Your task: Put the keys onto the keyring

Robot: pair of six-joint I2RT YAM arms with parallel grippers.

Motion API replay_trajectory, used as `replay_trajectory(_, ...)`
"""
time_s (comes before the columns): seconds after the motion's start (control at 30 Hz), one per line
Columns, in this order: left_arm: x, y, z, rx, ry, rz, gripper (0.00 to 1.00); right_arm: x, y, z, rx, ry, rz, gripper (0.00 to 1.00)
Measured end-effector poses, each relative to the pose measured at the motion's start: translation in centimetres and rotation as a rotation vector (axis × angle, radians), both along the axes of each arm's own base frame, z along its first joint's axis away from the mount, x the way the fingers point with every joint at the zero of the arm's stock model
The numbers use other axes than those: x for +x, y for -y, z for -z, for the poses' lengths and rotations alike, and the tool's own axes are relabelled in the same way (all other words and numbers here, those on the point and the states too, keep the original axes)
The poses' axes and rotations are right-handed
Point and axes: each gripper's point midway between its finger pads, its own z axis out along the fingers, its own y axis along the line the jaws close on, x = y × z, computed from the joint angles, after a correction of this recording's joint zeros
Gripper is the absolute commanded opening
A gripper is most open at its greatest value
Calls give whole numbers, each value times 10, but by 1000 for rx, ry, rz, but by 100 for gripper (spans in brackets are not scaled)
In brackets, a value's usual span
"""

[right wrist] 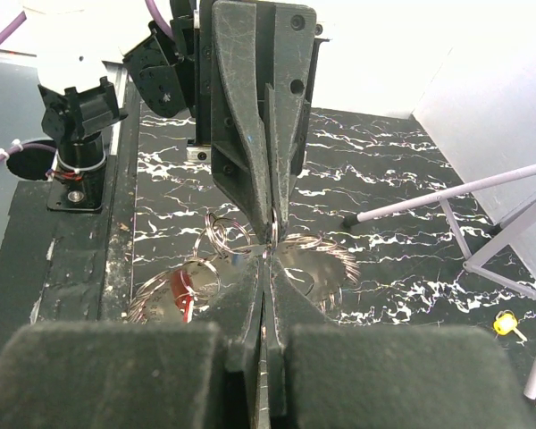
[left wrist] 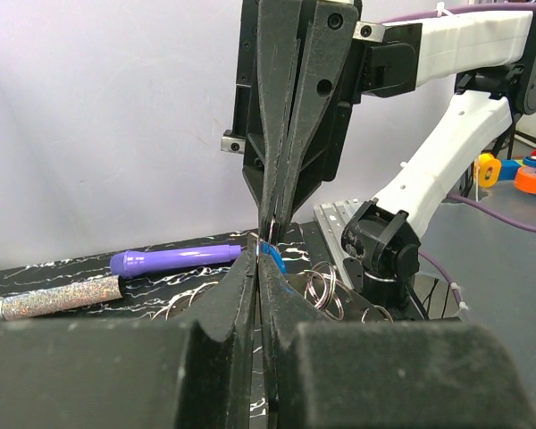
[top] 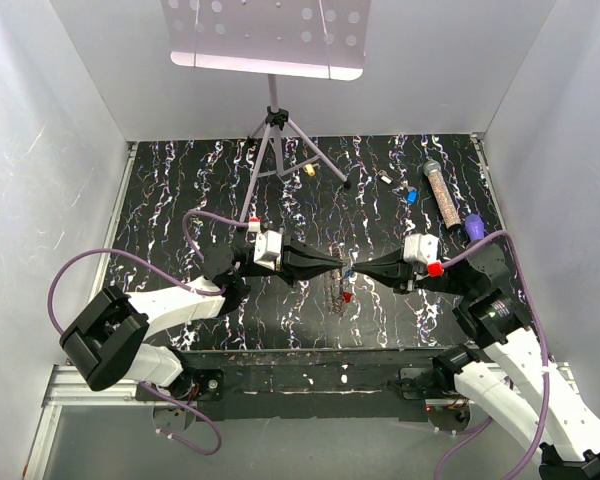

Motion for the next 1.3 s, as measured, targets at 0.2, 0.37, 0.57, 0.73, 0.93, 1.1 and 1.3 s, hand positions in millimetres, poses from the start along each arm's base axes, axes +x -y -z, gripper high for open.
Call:
replay_trajectory(0.2,1,0,0,-2,3,-4,0,0,0,0,1,-11,0,1)
replay_trajectory(0.37,0,0,0,-2,3,-3,0,4,-1,3,-3,-27,11,1)
replay_trajectory(0.57,0,0,-1,-4,4,-2,0,5,-2,3,-2,-44,15,1)
replay_trajectory(0.73,0,0,-1,-5,4,-3,0,5,-2,3,1,-47,16,1)
replay_trajectory(0.93,0,0,-1,-6,3,-5,0,5,-2,1,6,-46,19,1)
replay_trajectory(1.1,0,0,-1,-6,3,-5,0,6,-2,0,11,-53,21,1)
replay_trajectory(1.3,0,0,-1,-6,3,-4,0,7,-3,0,13,-58,20,1)
